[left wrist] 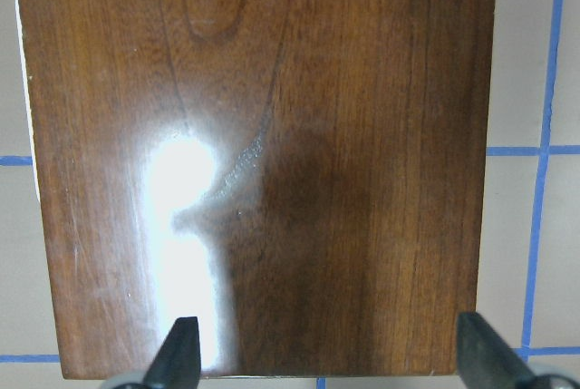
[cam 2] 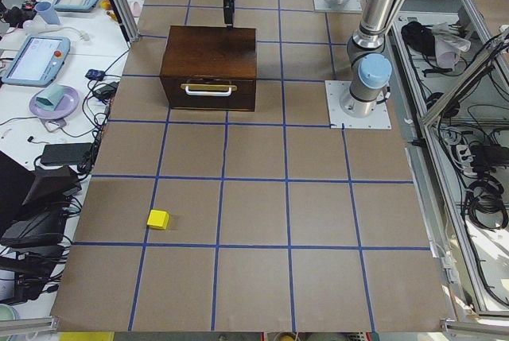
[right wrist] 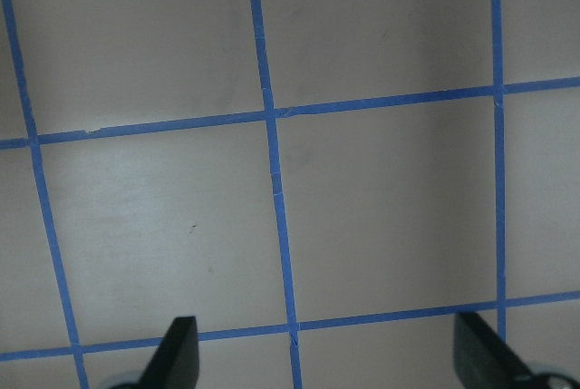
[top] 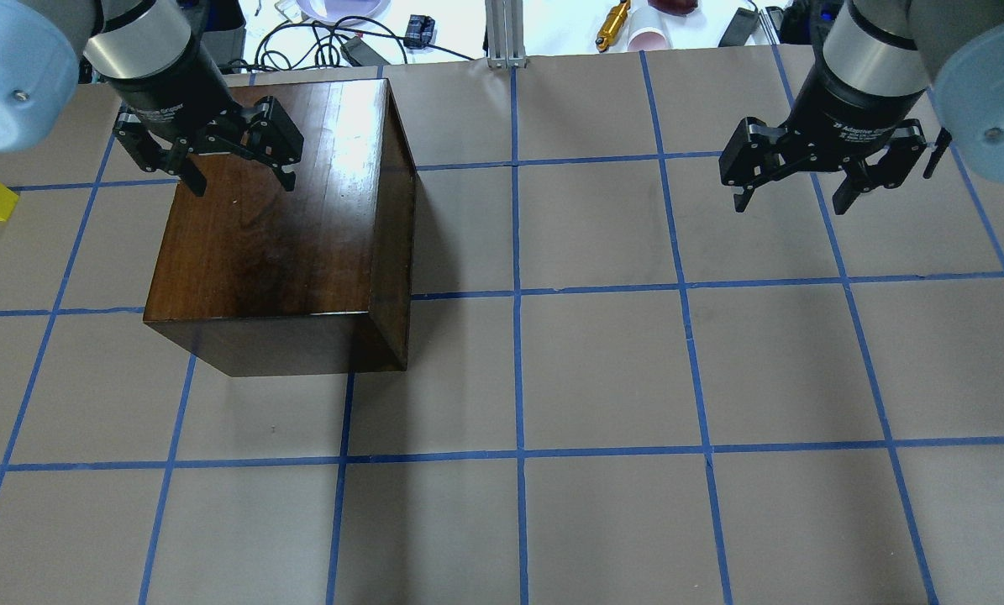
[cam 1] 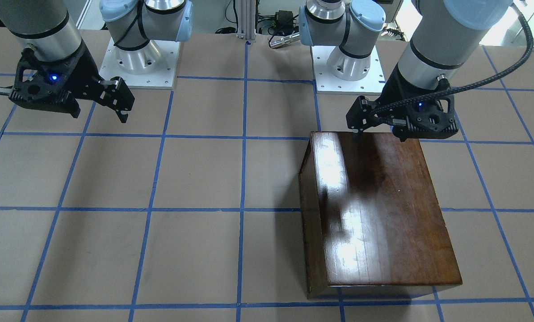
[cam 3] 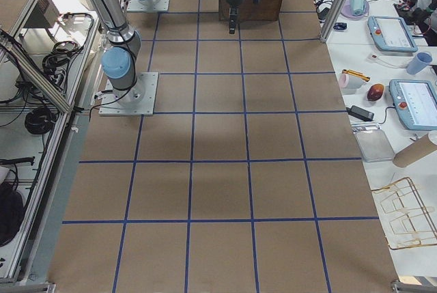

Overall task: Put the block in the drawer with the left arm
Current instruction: 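Move the left gripper down beside the cabinet to the white drawer handle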

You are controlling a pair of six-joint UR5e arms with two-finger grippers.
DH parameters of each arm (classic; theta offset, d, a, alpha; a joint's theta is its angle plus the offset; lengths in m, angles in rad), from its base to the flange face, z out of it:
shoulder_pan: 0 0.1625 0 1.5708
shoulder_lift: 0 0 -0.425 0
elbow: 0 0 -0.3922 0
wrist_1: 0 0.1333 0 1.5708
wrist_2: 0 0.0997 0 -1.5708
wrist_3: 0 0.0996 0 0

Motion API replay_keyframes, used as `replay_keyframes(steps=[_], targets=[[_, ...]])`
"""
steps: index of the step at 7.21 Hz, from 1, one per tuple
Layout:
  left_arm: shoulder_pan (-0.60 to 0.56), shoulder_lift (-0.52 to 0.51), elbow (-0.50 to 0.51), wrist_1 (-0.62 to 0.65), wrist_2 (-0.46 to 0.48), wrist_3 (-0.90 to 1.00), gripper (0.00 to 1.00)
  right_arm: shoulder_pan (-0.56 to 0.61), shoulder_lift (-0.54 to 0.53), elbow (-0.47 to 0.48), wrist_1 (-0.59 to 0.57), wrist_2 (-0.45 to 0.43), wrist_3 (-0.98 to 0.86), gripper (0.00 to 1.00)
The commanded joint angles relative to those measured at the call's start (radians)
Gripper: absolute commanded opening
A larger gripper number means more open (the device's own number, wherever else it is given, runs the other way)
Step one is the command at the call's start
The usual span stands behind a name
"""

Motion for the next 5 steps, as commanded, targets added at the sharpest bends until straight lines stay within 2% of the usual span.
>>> replay_keyframes(steps=[1,5], targets=[[0.079,-0.002,0.007,0.003,-0.027,0.110,1.00,-0.001,0.000,0.000,0.000,0.000,0.000,1.00],[0.329,-0.049,0.022,0.035,-0.059,0.399,1.00,0.000,0.000,0.000,0.000,0.000,0.000,1.00]])
